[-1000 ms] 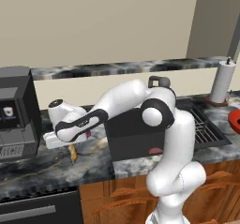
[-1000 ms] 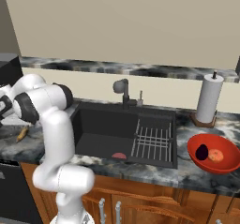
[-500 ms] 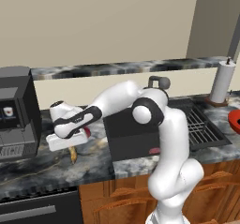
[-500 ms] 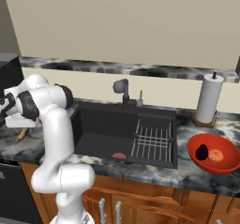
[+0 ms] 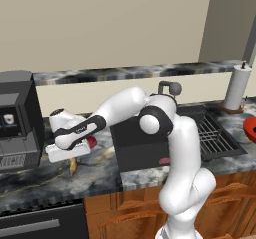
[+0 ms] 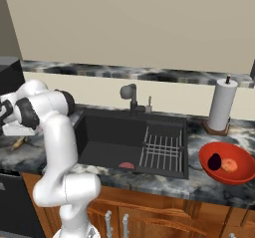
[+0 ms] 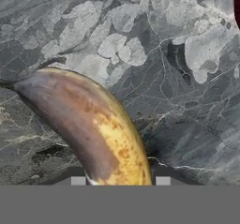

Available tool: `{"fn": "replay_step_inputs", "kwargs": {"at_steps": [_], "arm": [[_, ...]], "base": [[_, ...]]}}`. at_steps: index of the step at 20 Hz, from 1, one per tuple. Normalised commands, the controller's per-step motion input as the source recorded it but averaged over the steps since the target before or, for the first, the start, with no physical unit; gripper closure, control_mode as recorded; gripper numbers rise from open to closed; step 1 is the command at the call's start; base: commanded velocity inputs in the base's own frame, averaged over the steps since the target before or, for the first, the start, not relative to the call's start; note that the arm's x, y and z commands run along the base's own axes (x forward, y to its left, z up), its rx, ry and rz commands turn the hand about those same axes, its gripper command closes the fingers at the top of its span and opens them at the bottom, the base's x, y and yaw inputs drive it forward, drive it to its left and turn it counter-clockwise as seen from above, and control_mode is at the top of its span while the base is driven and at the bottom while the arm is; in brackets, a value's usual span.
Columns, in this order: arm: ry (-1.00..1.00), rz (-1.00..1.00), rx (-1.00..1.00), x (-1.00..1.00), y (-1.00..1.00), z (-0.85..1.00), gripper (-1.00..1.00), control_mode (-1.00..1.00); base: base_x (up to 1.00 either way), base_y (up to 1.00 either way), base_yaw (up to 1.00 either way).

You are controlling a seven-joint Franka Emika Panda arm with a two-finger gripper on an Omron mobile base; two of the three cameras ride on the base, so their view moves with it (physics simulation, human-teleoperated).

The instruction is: There is a mixed pile of frozen fruits and vegetables on the counter. Locate all the frozen vegetables and place the items in a bowl on the counter. Take all the frozen fruits and defrost them in a running sink.

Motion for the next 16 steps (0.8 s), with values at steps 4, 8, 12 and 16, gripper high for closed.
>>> {"fn": "replay_step_inputs", "kwargs": {"at_steps": [4, 8, 12, 16], "arm": [[-0.03, 0.0, -0.03, -0.25, -0.32, 0.42, 1.0, -1.0], [-0.05, 0.0, 0.0, -0.21, -0.6, 0.6, 1.0, -1.0], [-0.09, 0.0, 0.01, -0.19, -0.78, 0.49, 1.0, -1.0], [-0.15, -0.01, 0.08, -0.15, -0.91, 0.25, 1.0, -1.0]], "base": [[0.0, 0.0, 0.0], [0.0, 0.0, 0.0], [0.0, 0.0, 0.0], [0.0, 0.0, 0.0]]}}
